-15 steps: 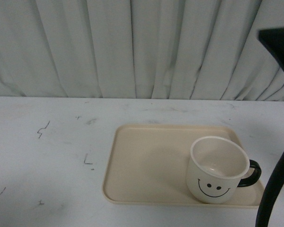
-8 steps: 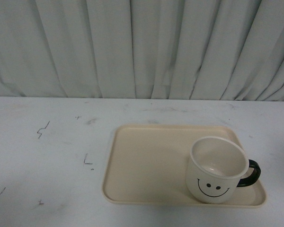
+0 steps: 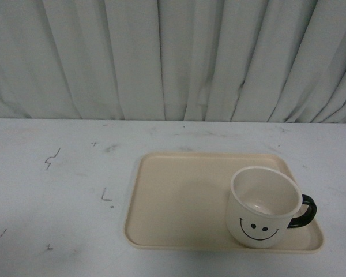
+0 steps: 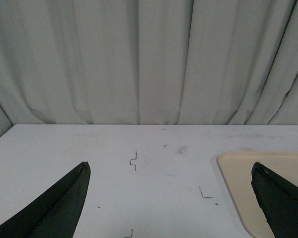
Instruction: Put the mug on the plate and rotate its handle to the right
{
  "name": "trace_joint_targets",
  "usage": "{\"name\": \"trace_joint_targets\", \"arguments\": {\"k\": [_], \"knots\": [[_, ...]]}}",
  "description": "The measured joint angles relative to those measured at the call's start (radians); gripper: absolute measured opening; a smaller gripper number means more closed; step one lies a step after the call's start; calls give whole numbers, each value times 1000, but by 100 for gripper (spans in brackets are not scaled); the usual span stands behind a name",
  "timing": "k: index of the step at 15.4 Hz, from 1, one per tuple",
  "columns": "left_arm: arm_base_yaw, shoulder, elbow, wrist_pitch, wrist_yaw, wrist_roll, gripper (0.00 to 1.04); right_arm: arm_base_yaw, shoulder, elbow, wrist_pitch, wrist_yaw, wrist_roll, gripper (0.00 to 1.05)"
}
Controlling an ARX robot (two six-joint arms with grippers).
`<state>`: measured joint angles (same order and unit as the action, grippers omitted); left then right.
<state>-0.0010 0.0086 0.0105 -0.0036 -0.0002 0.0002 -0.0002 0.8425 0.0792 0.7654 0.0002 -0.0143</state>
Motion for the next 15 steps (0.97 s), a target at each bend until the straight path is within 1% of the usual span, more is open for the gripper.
{"name": "trace_joint_targets", "arguments": {"k": [1,3,6,7,11,15], "knots": [[0,0,0,0,0,0,98,0,6,-31,63,0,0,2],[0,0,0,0,0,0,98,0,-40,-63,-18,0,0,2],[0,0,0,0,0,0,98,0,-203,-67,-135,0,0,2],[0,0,0,0,0,0,98,0,-284,-68,-223,0,0,2],[0,0,0,0,0,0,98,0,-443,-68,-368,0,0,2],[0,0,0,0,0,0,98,0,-557,-68,-478,0,0,2]]}}
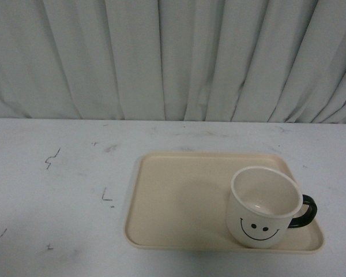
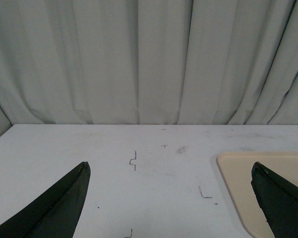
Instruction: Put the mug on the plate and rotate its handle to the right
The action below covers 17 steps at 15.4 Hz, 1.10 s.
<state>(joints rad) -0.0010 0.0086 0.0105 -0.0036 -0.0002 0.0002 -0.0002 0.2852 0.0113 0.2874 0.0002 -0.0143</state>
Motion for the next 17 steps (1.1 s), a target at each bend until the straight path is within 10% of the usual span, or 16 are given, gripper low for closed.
{"name": "trace_joint_targets", "arguments": {"k": [15,17], "knots": [[0,0,0,0,0,0,98,0,-282,0,-292,0,0,2],[0,0,0,0,0,0,98,0,-282,0,-292,0,0,24]]}}
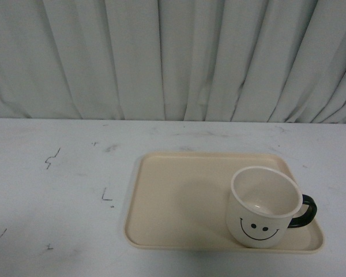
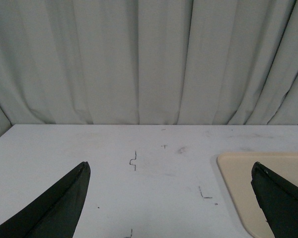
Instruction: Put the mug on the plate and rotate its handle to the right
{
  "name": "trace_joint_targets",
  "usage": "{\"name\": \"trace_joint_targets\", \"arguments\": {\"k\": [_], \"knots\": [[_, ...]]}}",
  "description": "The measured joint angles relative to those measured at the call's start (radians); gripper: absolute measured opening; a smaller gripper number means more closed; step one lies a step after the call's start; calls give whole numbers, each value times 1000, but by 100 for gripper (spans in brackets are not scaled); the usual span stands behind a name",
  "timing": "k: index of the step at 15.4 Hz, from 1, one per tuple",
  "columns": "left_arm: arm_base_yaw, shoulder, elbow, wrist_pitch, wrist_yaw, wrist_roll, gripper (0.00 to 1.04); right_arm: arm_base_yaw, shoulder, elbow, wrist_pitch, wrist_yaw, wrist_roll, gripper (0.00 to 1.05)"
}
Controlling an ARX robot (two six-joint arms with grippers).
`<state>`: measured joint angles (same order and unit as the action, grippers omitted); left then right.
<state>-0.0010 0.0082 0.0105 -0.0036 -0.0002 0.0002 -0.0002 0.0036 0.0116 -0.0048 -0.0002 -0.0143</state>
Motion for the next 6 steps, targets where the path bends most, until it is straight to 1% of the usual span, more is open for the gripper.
{"name": "trace_joint_targets", "arguments": {"k": [4,5,6], "knots": [[0,0,0,0,0,0,98,0,0,0,0,0,0,70],[0,0,0,0,0,0,98,0,0,0,0,0,0,97],[0,0,0,0,0,0,98,0,0,0,0,0,1,98]]}}
